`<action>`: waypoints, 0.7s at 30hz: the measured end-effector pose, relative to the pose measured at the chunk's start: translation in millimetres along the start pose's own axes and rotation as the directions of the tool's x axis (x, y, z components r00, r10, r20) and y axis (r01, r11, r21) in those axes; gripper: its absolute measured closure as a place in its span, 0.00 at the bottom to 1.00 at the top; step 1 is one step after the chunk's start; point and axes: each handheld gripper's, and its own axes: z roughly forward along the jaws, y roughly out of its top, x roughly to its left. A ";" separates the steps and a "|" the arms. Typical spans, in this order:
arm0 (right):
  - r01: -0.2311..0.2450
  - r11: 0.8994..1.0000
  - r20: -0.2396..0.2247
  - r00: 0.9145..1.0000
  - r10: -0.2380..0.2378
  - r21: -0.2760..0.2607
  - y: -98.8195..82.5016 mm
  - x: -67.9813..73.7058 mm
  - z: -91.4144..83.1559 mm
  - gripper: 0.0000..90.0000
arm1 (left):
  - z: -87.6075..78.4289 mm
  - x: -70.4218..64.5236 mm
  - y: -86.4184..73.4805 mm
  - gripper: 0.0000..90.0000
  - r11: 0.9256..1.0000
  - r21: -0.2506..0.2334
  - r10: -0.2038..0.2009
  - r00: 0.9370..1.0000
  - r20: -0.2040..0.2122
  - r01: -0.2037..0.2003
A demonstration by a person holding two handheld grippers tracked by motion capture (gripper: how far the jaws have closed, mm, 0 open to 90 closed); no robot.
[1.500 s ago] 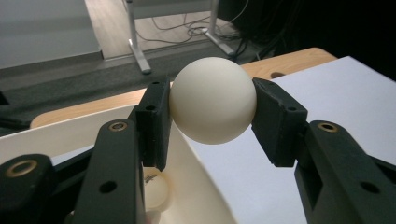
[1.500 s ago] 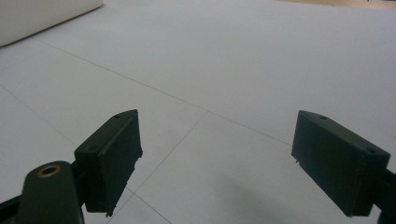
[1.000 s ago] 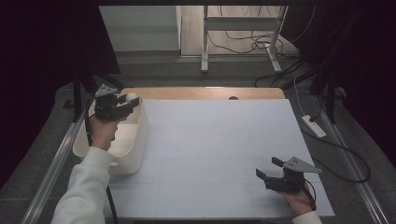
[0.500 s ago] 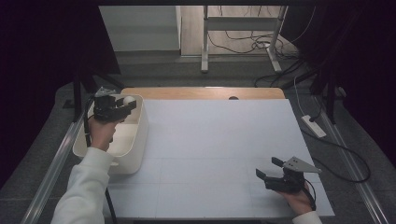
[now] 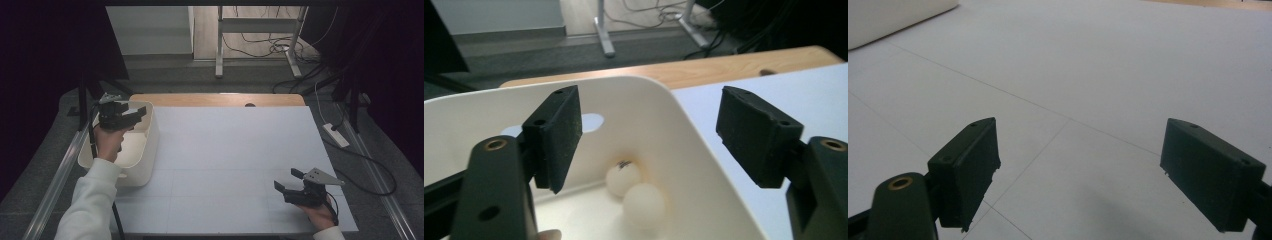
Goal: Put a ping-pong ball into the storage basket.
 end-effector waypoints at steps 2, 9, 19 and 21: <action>0.001 1.000 0.000 1.000 -0.001 -0.001 -0.1 0.1 0.3 0.18 | -0.7 -0.9 0.1 0.28 1.000 -0.004 0.007 1.000 0.026 -0.007; -0.001 1.000 0.001 1.000 0.001 0.001 0.0 -0.2 0.2 0.18 | -4.0 -8.9 2.0 0.23 1.000 -0.017 0.025 0.993 0.113 -0.023; -0.004 1.000 0.002 1.000 0.004 -0.001 -1.0 -0.5 -1.7 0.18 | -14.6 -34.3 6.9 0.23 0.996 -0.044 0.079 0.975 0.209 -0.072; -0.006 1.000 0.002 1.000 0.006 -0.001 -1.1 -0.5 -2.6 0.18 | -16.5 -40.9 7.6 0.23 0.995 -0.050 0.093 0.970 0.226 -0.084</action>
